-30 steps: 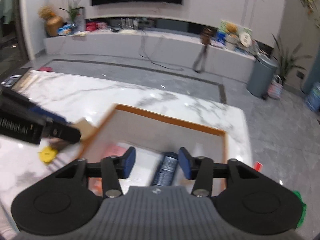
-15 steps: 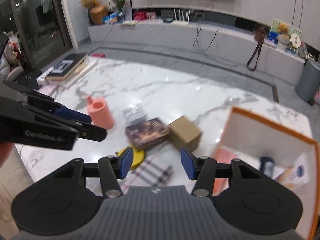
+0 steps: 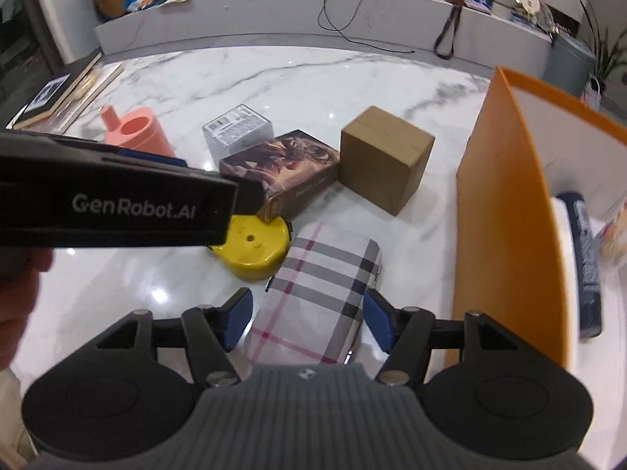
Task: Organize rigid objects
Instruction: 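Move both tools back over the remaining items on the table, then grasp the printed card box with the left tool while the right tool grasps the plaid pouch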
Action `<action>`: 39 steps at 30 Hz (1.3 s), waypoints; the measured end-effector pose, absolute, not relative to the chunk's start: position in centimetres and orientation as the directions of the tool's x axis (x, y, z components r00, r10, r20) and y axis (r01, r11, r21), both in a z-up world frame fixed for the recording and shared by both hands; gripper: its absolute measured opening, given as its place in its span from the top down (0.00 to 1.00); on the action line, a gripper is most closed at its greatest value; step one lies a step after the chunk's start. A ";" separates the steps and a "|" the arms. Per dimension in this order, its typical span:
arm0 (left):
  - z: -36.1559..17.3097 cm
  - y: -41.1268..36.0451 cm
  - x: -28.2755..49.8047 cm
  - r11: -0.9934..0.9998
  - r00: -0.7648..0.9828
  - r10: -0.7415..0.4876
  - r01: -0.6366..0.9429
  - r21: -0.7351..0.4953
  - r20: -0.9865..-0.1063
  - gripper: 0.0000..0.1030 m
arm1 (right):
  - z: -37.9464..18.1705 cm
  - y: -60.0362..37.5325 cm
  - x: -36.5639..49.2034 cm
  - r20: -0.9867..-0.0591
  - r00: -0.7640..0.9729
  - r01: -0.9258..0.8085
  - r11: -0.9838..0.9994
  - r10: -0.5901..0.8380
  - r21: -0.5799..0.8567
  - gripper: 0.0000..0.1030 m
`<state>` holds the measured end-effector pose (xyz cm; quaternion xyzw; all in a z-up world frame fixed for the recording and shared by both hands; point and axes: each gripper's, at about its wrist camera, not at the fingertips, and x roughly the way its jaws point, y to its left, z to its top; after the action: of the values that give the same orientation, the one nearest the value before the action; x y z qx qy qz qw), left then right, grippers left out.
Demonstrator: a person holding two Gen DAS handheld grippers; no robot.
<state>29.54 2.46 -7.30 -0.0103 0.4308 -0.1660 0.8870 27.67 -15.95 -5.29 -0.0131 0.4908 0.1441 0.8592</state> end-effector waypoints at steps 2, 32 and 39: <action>-8.1 2.4 30.0 0.943 0.581 -0.305 0.294 -0.155 -0.755 0.21 | -5.8 -16.1 27.8 -0.844 0.484 -0.241 0.962 0.232 0.126 0.30; -6.6 4.6 28.6 0.981 0.588 -0.192 0.123 -0.148 -0.785 0.36 | -7.7 -16.6 28.2 -0.840 0.490 -0.238 0.963 0.233 0.128 0.34; -5.8 5.1 24.3 0.998 0.485 -0.068 0.020 -0.066 -0.872 0.36 | -7.5 -16.3 25.8 -0.846 0.480 -0.291 0.952 0.233 0.097 0.34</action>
<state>24.27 5.10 -5.82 -0.0235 0.5068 -0.0254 0.8614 25.75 -16.28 -7.47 -0.0298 0.4866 0.1525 0.8597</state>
